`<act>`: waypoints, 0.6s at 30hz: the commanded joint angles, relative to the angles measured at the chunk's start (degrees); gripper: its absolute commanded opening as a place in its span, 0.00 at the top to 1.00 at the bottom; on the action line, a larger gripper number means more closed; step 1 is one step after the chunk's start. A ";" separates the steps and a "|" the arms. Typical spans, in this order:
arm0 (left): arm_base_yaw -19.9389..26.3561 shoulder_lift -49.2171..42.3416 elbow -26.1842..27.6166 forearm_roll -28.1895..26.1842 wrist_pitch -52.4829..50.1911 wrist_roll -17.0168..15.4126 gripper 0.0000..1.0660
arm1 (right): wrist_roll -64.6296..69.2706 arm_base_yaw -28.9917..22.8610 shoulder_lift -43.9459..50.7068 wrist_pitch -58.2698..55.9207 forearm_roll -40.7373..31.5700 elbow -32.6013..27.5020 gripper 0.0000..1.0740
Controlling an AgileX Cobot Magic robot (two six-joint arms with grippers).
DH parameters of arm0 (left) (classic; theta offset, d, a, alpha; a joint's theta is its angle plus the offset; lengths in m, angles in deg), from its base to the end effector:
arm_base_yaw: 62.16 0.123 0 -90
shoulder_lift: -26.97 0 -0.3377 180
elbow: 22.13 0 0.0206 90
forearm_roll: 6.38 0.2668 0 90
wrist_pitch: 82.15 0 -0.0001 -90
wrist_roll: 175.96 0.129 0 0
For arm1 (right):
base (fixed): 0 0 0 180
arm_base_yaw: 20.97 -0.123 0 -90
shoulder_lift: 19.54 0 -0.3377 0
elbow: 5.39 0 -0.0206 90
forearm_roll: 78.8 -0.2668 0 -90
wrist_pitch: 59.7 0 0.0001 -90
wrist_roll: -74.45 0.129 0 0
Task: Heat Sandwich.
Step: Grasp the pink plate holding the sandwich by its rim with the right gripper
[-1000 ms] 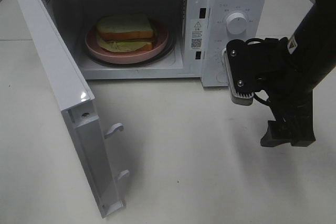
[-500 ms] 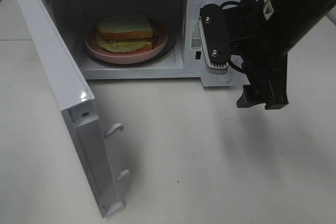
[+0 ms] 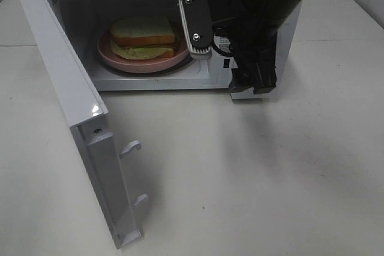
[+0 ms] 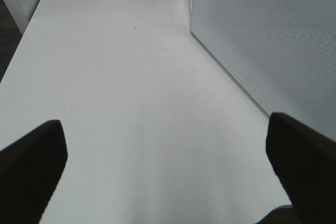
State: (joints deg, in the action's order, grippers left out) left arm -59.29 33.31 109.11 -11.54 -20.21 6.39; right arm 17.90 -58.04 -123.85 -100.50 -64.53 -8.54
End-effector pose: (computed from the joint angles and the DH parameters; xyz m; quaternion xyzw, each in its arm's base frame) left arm -0.0135 -0.0109 0.2715 -0.0012 0.8520 -0.0211 0.5232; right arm 0.3418 0.2322 0.2825 -0.7426 0.6035 -0.1482 0.2499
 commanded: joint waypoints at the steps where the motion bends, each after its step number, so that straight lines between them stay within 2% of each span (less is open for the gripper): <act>1: 0.11 -0.97 -0.11 0.00 -0.57 -0.17 0.08 | 0.52 -0.46 -1.60 0.80 0.29 2.35 0.16; 7: 0.11 -0.97 -0.11 0.00 -0.57 -0.17 0.08 | 0.52 -1.09 -6.30 1.03 0.11 7.22 0.18; 18: 0.11 -0.97 -0.11 0.00 -0.57 -0.17 0.08 | 0.52 -1.72 -12.61 3.95 -1.49 12.49 0.20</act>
State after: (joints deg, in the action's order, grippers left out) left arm -59.29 33.31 109.11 -11.54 -20.21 6.39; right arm 17.90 -59.48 -136.23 -97.23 -65.51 3.72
